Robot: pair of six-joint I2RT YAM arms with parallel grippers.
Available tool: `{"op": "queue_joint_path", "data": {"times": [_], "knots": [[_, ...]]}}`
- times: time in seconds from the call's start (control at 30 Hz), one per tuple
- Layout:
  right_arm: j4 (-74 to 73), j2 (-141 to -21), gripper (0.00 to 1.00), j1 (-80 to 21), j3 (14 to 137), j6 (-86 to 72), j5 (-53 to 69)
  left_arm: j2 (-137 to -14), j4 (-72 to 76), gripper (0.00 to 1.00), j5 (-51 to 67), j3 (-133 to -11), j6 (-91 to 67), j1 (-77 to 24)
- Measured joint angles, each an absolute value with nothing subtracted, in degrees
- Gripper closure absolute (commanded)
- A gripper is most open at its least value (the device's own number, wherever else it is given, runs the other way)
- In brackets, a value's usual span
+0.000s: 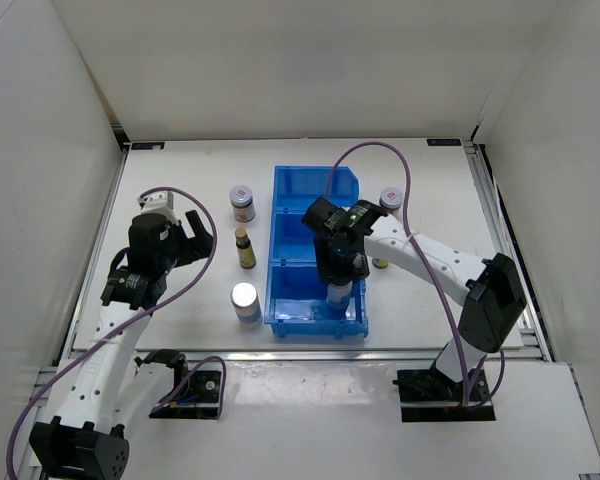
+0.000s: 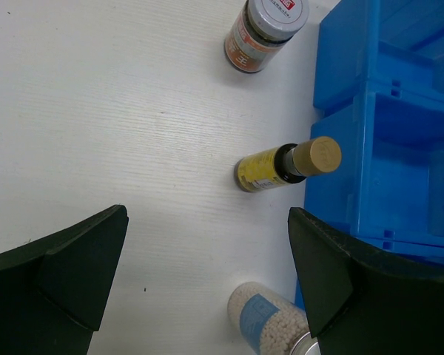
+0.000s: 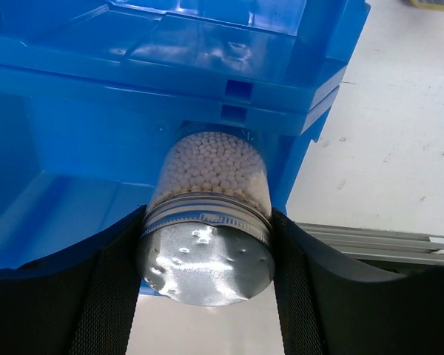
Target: Organize the condiment bottles
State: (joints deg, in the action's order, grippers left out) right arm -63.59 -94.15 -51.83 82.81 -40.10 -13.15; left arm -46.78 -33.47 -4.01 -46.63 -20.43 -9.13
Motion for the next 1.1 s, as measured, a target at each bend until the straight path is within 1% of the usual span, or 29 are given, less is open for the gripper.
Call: {"op": "queue_joint_path", "data": {"times": [0.07, 0.1, 0.17, 0.2, 0.33, 0.4, 0.53, 0.67, 0.77, 0.9, 1.1], "knots": [[-63.44, -94.15, 0.53, -51.83, 82.81, -40.53, -12.95, -46.78, -33.47, 0.00, -3.57, -46.63, -20.43, -9.13], [-63.37, -94.15, 0.42, -51.83, 82.81, -40.73, -12.88, -46.70, -33.47, 0.00, -3.05, -46.63, -20.38, -9.13], [-62.96, -94.11, 0.34, -51.83, 82.72, -41.32, -12.71, -46.37, -33.54, 0.00, -1.34, -46.63, -20.23, -9.13], [-62.78, -94.02, 0.26, -51.83, 82.65, -41.71, -12.62, -46.11, -33.54, 0.00, -0.25, -46.63, -20.14, -9.13], [-62.00, -91.53, 0.13, -51.83, 81.56, -43.03, -12.91, -44.84, -34.15, 0.00, 4.56, -46.68, -20.40, -9.23], [-61.95, -88.92, 0.09, -51.83, 80.79, -43.53, -13.41, -44.07, -35.00, 0.00, 6.33, -46.68, -21.28, -9.56], [-61.95, -84.14, 0.03, -51.88, 80.71, -44.07, -15.68, -42.94, -36.75, 0.00, 8.64, -47.00, -24.32, -10.57], [-61.91, -80.53, 0.00, -52.69, 80.71, -43.79, -19.16, -41.74, -37.58, 0.00, 11.16, -47.24, -26.89, -12.53], [-61.06, -77.78, 0.00, -53.01, 80.16, -43.09, -21.12, -40.38, -37.91, 0.00, 13.04, -47.64, -27.70, -14.52], [-59.42, -74.41, 0.00, -52.99, 76.25, -43.00, -22.44, -38.70, -39.13, 0.00, 14.83, -47.94, -28.93, -16.93], [-58.83, -74.70, 0.00, -54.30, 74.17, -43.35, -23.59, -39.27, -45.32, 0.00, 13.41, -47.99, -31.51, -21.87]]}}
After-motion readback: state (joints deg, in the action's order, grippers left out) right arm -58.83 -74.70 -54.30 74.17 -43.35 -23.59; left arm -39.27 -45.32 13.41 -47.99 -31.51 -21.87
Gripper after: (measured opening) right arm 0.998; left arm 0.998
